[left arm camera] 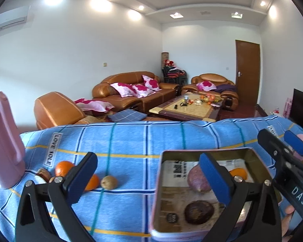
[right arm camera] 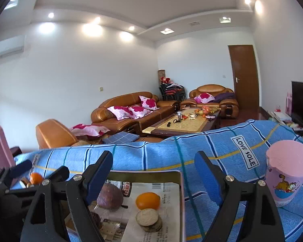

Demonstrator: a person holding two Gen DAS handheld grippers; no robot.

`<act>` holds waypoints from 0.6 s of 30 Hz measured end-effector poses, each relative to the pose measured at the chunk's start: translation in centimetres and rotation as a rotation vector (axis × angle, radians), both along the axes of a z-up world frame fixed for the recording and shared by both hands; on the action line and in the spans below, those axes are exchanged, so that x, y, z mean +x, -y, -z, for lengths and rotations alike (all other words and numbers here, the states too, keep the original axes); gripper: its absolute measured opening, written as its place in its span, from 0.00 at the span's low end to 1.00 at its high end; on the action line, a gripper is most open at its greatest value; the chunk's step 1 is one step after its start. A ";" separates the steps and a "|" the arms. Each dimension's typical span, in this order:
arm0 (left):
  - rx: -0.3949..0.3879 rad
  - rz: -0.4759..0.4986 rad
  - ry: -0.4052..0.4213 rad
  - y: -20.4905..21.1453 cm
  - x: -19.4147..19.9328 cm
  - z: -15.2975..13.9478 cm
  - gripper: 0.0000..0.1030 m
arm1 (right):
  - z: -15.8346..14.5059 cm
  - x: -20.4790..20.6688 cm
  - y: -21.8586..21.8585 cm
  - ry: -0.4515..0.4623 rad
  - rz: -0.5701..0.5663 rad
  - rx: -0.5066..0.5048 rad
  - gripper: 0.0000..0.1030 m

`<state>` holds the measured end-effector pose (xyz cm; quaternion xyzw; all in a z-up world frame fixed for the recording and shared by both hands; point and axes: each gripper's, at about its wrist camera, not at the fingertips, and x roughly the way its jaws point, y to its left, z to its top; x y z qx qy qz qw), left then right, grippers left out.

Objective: Organize fruits
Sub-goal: 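Withdraw both open tools from the tin back toward the fruits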

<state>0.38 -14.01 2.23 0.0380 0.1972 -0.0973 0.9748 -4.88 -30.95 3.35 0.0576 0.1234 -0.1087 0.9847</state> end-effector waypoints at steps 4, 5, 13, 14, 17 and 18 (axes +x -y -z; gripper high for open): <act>0.038 -0.015 0.016 -0.4 -0.7 0.7 1.00 | 0.0 -0.1 -1.2 -0.008 -0.018 -0.057 0.82; 0.043 -0.016 0.020 -0.5 -1.0 0.8 1.00 | 0.0 -0.2 -1.4 -0.006 -0.018 -0.066 0.82; 0.061 -0.022 0.039 -1.6 -2.7 0.9 1.00 | 0.2 -1.1 -1.5 -0.018 0.021 -0.066 0.82; 0.062 -0.022 0.035 -1.7 -2.8 0.9 1.00 | 0.2 -1.2 -1.4 -0.021 0.026 -0.064 0.82; 0.061 -0.028 0.026 -2.3 -3.2 1.0 1.00 | 0.3 -1.5 -1.7 -0.029 0.053 -0.068 0.82; 0.059 -0.031 0.026 -2.4 -3.3 1.0 1.00 | 0.3 -1.6 -1.8 -0.030 0.057 -0.070 0.82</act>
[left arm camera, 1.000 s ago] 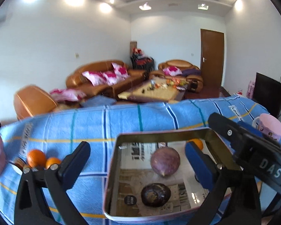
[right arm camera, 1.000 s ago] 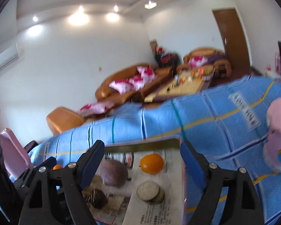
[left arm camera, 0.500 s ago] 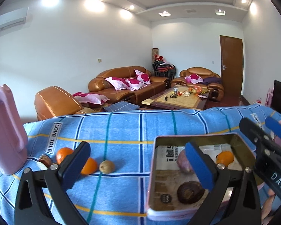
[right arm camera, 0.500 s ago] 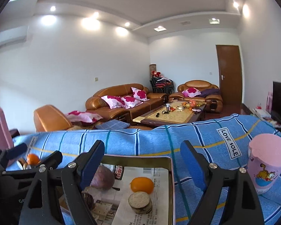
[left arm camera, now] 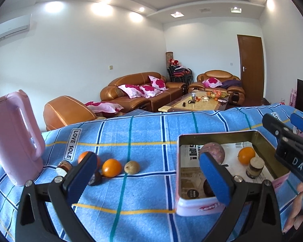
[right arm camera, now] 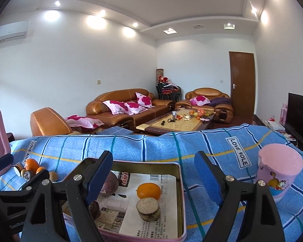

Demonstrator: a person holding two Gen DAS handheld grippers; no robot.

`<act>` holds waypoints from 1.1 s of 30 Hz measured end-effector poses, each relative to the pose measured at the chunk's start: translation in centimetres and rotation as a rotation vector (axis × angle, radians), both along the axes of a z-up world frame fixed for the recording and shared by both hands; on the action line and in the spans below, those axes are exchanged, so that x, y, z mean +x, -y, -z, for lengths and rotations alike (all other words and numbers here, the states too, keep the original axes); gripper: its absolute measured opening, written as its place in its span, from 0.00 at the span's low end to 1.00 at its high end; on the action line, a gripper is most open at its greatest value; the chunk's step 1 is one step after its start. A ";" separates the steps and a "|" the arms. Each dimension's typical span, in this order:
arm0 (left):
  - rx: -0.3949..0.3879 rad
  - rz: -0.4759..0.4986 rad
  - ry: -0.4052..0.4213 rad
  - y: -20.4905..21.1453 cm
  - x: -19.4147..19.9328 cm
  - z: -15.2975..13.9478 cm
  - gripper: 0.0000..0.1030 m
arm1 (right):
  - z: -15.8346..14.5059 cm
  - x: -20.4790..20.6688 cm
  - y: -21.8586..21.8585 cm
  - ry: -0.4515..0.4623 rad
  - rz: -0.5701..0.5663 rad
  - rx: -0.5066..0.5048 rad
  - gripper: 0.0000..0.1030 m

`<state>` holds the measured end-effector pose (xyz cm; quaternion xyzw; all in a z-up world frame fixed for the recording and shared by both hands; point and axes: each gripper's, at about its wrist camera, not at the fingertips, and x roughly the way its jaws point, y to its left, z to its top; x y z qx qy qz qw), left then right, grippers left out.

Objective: Organize fruits
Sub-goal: 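Withdraw both open tools from the tin back toward the fruits, then grasp a brown kiwi with the right tool while the left tool grasps the brown-and-white cylinder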

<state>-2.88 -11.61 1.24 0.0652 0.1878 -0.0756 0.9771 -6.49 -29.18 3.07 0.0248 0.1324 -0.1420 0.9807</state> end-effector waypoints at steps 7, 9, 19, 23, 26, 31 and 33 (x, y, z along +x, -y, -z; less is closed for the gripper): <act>-0.007 0.006 -0.035 -1.4 -0.8 0.2 1.00 | -0.1 -0.9 -0.9 -0.011 0.020 -0.017 0.82; -0.006 0.006 -0.052 -2.0 -1.0 0.4 1.00 | 0.0 -1.1 -0.9 -0.015 0.025 -0.007 0.82; 0.039 0.011 -0.096 -5.1 -0.9 0.8 1.00 | 0.3 -2.4 -3.1 -0.055 -0.015 0.020 0.82; 0.041 -0.024 -0.082 -7.3 0.0 0.6 1.00 | 0.6 -1.9 -5.1 -0.066 -0.052 0.011 0.82; 0.043 -0.048 -0.078 -9.0 0.8 0.4 1.00 | 0.7 -1.2 -6.7 -0.075 -0.086 0.020 0.82; 0.059 -0.086 -0.071 -11.6 2.5 0.6 1.00 | 1.0 0.0 -9.4 -0.086 -0.140 0.035 0.82; 0.060 -0.103 -0.068 -12.7 3.1 0.6 1.00 | 1.2 0.8 -10.4 -0.096 -0.157 0.046 0.82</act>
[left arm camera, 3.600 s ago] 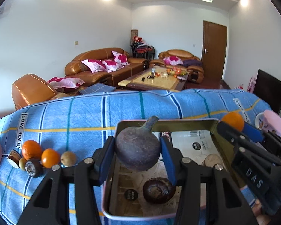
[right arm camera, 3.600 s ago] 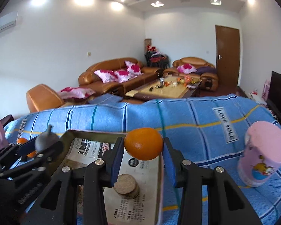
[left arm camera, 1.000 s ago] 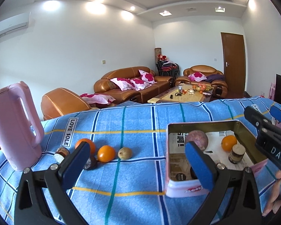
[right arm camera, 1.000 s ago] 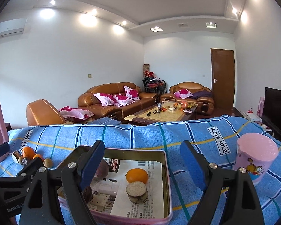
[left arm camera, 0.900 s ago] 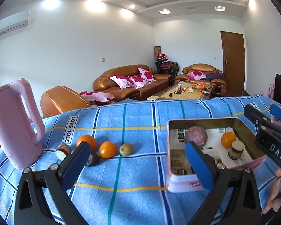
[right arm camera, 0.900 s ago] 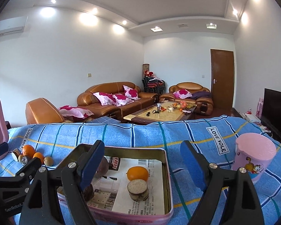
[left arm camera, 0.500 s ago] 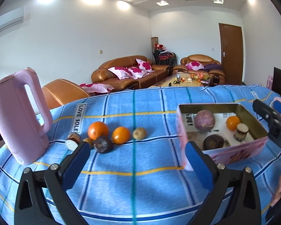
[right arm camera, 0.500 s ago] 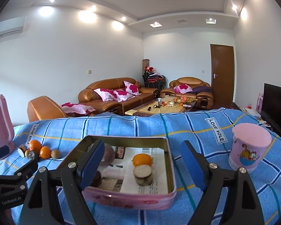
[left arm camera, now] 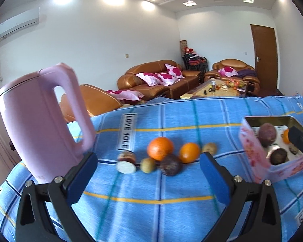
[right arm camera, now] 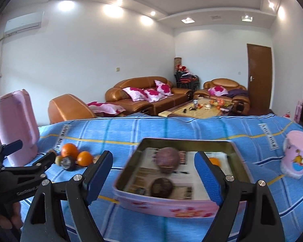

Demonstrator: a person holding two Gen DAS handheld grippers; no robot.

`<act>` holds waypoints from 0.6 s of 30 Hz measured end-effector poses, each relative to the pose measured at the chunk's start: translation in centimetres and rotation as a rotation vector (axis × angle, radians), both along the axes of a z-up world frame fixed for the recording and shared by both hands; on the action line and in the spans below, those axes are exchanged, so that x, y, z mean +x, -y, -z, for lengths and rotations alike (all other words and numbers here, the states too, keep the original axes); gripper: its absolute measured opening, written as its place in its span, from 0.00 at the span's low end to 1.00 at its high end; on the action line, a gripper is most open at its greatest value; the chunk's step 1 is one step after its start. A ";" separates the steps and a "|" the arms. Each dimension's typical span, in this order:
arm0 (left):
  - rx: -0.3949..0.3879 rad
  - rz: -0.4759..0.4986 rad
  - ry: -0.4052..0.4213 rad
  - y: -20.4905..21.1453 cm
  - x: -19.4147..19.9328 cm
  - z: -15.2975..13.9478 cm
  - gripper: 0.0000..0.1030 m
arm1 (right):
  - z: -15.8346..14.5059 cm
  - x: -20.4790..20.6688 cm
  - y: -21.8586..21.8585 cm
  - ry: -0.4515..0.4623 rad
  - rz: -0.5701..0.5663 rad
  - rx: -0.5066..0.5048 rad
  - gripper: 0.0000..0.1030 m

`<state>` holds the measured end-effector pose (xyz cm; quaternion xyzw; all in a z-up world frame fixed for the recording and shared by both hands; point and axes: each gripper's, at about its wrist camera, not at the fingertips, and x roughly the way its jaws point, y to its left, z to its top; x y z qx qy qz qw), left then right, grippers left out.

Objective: Organize fruits
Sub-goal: 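Grasp a brown kiwi with the right tool while the left tool grasps the brown-and-white cylinder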

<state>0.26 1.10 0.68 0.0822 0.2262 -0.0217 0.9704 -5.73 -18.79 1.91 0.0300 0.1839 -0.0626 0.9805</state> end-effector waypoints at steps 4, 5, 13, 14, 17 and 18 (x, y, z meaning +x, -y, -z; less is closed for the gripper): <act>0.002 -0.071 -0.014 -2.4 1.8 0.3 1.00 | 0.2 1.2 -1.8 -0.013 -0.032 0.006 0.82; 0.005 -0.094 -0.013 -3.2 2.2 0.4 1.00 | 0.2 1.6 -2.3 -0.020 -0.042 0.009 0.82; -0.063 -0.176 -0.081 -7.1 4.3 1.3 1.00 | 1.0 5.5 -6.0 -0.119 -0.112 -0.019 0.79; -0.062 -0.181 -0.092 -7.3 4.5 1.4 1.00 | 1.2 6.0 -6.5 -0.136 -0.123 -0.036 0.68; -0.050 -0.202 -0.133 -7.7 4.9 1.9 1.00 | 1.9 8.1 -7.5 -0.223 -0.149 -0.080 0.42; -0.048 -0.213 -0.153 -8.0 5.0 2.2 1.00 | 2.4 9.0 -7.6 -0.263 -0.155 -0.078 0.41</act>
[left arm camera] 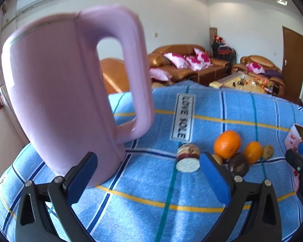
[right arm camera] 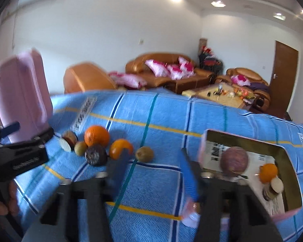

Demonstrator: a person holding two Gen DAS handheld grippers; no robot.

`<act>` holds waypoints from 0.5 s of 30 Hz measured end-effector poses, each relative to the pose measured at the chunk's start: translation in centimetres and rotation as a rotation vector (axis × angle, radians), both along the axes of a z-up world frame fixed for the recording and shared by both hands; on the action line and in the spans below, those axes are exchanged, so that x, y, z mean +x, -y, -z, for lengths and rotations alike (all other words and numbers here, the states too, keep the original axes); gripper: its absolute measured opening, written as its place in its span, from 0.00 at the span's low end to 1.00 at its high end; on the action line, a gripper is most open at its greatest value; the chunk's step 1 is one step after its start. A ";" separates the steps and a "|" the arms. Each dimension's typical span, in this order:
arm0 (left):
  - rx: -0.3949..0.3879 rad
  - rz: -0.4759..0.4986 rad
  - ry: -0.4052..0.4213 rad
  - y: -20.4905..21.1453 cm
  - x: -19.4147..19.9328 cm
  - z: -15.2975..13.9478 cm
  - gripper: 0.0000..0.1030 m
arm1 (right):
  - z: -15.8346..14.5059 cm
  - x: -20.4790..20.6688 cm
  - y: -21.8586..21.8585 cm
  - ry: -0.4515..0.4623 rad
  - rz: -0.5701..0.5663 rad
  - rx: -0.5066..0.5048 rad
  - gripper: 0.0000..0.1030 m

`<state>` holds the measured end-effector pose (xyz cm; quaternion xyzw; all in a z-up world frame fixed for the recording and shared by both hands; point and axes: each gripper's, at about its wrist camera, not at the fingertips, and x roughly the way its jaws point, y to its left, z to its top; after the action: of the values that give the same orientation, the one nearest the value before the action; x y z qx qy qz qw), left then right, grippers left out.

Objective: Organize fruits
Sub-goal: 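Grasp a brown kiwi with the right tool while the left tool grasps the brown-and-white cylinder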

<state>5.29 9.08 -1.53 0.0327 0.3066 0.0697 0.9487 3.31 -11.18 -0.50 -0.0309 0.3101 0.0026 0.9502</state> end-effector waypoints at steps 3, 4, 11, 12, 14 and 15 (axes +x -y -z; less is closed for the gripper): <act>-0.016 -0.011 -0.048 -0.5 0.4 0.6 1.00 | 0.7 1.4 -0.1 -0.052 -0.005 -0.008 0.41; -0.020 -0.013 -0.059 -0.5 0.6 0.8 1.00 | 0.9 1.9 -0.3 -0.067 -0.006 -0.024 0.41; -0.035 -0.015 -0.086 -0.9 0.3 1.4 1.00 | 2.6 4.5 -1.3 -0.185 -0.026 -0.109 0.41; -0.032 -0.013 -0.086 -0.8 0.3 1.4 1.00 | 2.8 4.9 -1.5 -0.199 -0.031 -0.133 0.41; -0.024 -0.010 -0.089 -0.6 0.4 1.5 1.00 | 3.1 5.2 -1.5 -0.224 -0.035 -0.145 0.41; -0.021 -0.009 -0.092 -0.5 0.8 1.5 1.00 | 3.2 5.4 -1.4 -0.235 -0.037 -0.141 0.41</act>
<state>6.10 9.62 -3.06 0.0245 0.3510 0.0690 0.9335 8.71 -9.74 -3.67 -0.1029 0.4179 0.0021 0.9027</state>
